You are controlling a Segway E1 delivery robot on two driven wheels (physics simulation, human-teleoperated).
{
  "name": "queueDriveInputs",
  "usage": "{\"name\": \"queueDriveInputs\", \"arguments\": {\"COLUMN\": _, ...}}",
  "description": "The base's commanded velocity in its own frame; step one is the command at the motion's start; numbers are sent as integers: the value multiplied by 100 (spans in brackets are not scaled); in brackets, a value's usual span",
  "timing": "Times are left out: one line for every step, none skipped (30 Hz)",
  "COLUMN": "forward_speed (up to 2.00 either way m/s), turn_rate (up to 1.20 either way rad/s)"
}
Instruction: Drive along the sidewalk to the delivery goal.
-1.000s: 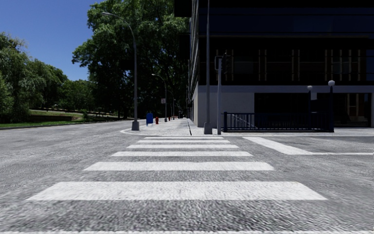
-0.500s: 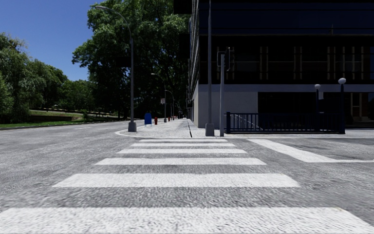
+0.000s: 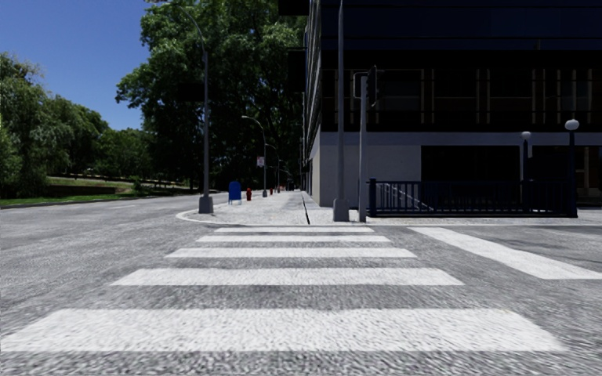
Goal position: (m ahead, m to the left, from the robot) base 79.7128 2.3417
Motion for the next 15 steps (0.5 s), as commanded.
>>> {"name": "queueDriveInputs", "arguments": {"forward_speed": 150, "turn_rate": 0}}
{"name": "queueDriveInputs", "arguments": {"forward_speed": 150, "turn_rate": 0}}
{"name": "queueDriveInputs", "arguments": {"forward_speed": 200, "turn_rate": 0}}
{"name": "queueDriveInputs", "arguments": {"forward_speed": 200, "turn_rate": 0}}
{"name": "queueDriveInputs", "arguments": {"forward_speed": 200, "turn_rate": 0}}
{"name": "queueDriveInputs", "arguments": {"forward_speed": 200, "turn_rate": 0}}
{"name": "queueDriveInputs", "arguments": {"forward_speed": 200, "turn_rate": 0}}
{"name": "queueDriveInputs", "arguments": {"forward_speed": 200, "turn_rate": 0}}
{"name": "queueDriveInputs", "arguments": {"forward_speed": 200, "turn_rate": 0}}
{"name": "queueDriveInputs", "arguments": {"forward_speed": 200, "turn_rate": 0}}
{"name": "queueDriveInputs", "arguments": {"forward_speed": 200, "turn_rate": 0}}
{"name": "queueDriveInputs", "arguments": {"forward_speed": 200, "turn_rate": 0}}
{"name": "queueDriveInputs", "arguments": {"forward_speed": 200, "turn_rate": 0}}
{"name": "queueDriveInputs", "arguments": {"forward_speed": 200, "turn_rate": 0}}
{"name": "queueDriveInputs", "arguments": {"forward_speed": 200, "turn_rate": 0}}
